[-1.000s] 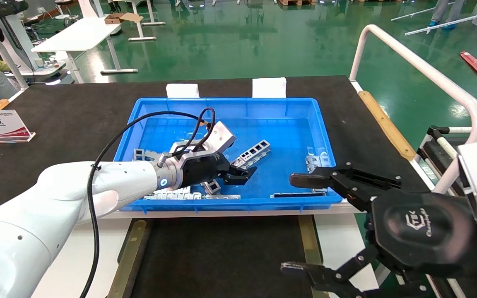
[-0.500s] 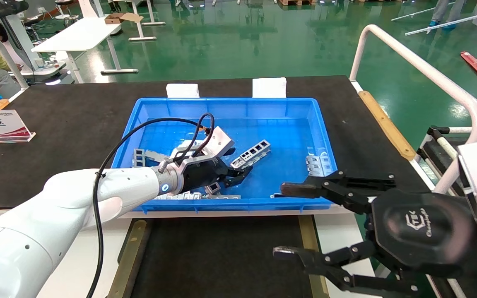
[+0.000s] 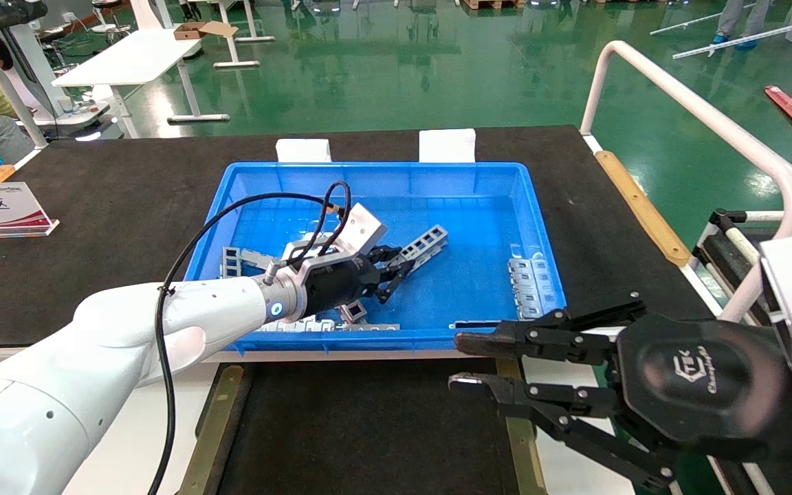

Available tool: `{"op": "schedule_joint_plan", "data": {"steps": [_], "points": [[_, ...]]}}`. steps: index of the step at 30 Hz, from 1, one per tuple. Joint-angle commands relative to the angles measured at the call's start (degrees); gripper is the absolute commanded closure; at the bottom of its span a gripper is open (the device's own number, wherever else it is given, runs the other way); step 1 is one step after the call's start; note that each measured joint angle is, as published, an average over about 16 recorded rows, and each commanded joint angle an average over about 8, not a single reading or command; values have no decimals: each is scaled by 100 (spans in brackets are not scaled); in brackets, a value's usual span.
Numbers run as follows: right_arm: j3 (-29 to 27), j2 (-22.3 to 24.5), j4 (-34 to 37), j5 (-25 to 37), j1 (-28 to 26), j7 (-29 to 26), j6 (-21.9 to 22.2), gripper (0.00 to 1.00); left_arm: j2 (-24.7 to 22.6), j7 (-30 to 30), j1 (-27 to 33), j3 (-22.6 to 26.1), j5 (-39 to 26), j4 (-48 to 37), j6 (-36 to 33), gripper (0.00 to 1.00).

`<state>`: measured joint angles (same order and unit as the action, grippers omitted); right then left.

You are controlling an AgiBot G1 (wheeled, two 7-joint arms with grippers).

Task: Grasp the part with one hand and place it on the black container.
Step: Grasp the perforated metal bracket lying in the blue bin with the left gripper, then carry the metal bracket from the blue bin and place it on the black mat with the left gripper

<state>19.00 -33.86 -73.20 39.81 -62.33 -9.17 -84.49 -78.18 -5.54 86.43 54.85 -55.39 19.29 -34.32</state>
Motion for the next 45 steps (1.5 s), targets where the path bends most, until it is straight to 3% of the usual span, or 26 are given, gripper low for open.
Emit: {"op": "schedule_joint_plan", "data": {"steps": [1, 12, 24, 32, 39, 45], "points": [[0, 0, 0, 0, 0, 0, 0, 100, 0, -1, 0, 5, 134, 30, 8, 100], [2, 1, 0, -1, 0, 1, 1, 100, 113, -265, 356, -58, 701, -33, -243, 100], [4, 1, 0, -2, -1, 2, 1, 100, 996, -718, 529, -251, 1199, 116, -3077, 100], [5, 2, 0, -3, -1, 2, 2, 100, 1655, -607, 315, -239, 1327, 547, -4172, 100], [6, 2, 0, -4, -1, 3, 2, 100, 2341, -211, -356, -231, 1514, 1590, -4387, 100], [6, 3, 0, -4, -2, 3, 3, 100, 2925, 242, -1249, -193, 1657, 2787, -3760, 100]]}}
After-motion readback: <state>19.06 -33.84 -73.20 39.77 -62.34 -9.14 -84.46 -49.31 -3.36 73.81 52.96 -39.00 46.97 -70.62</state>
